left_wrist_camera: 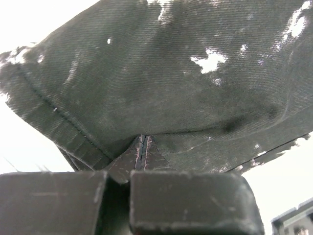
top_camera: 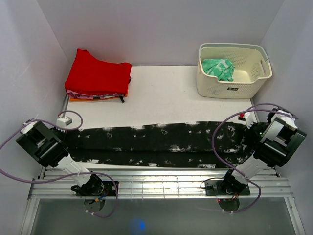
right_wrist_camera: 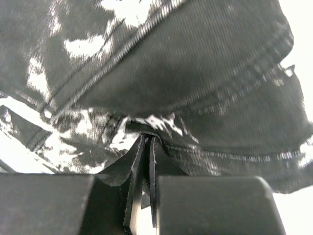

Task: Fold and stack the trousers
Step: Fold the trousers

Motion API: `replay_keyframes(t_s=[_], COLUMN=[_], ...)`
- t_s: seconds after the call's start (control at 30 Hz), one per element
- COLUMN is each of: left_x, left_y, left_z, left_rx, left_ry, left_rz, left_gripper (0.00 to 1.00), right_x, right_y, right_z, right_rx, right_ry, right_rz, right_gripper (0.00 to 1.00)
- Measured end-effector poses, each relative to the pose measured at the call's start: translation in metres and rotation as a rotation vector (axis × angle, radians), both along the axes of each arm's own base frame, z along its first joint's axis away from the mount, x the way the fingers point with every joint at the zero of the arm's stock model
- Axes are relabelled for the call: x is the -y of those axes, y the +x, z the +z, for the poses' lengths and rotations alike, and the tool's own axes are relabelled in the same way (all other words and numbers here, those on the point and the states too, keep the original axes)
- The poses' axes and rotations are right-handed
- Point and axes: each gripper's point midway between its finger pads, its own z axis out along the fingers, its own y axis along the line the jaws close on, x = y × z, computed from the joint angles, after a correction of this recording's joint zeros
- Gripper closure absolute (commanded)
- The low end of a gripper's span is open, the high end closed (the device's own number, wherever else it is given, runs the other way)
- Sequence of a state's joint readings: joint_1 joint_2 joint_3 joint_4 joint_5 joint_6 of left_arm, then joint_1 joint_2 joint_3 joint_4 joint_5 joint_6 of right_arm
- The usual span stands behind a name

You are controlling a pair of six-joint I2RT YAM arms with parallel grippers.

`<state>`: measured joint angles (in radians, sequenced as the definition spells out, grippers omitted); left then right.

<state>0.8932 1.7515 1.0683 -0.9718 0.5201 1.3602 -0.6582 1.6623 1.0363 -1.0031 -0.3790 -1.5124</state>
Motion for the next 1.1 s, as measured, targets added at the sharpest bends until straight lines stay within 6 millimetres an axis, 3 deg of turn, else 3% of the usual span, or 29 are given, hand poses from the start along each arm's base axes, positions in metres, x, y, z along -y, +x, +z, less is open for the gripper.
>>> replay_keyframes(t_s=[0.17, 0.3, 0.47, 0.67, 0.87, 1.0, 1.1], left_x=[-0.009, -0.02, -0.032, -0.036, -0.033, -0.035, -0.04], left_y=[0.049, 0.075, 0.111, 0.143, 0.13, 0.093, 0.061], left_z=[0.005, 0.02, 0.057, 0.106, 0.119, 0.116, 0.095], left_rx=[0.036, 0.076, 0.157, 0.272, 0.318, 0.321, 0.288], left_ry=[-0.017, -0.037, -0.086, -0.12, -0.147, -0.171, -0.168], left_rz=[0.042, 0.083, 0.133, 0.134, 0.12, 0.15, 0.182], left_gripper=[1.0, 1.0, 1.0, 1.0, 1.0, 1.0, 1.0], right_x=[0.005, 0.011, 0.008, 0.009, 0.016, 0.017, 0.008], right_y=[0.042, 0.062, 0.073, 0.094, 0.06, 0.026, -0.003], right_z=[0.019, 0.039, 0.066, 0.116, 0.111, 0.089, 0.054], right_rx=[0.073, 0.138, 0.175, 0.274, 0.25, 0.202, 0.143], right_ry=[-0.005, -0.01, 0.024, 0.053, 0.076, 0.099, 0.098], right_rz=[-0.021, -0.035, -0.038, -0.018, -0.032, -0.061, -0.054], right_gripper=[0.92, 0.92, 0.92, 0.92, 0.92, 0.92, 0.92])
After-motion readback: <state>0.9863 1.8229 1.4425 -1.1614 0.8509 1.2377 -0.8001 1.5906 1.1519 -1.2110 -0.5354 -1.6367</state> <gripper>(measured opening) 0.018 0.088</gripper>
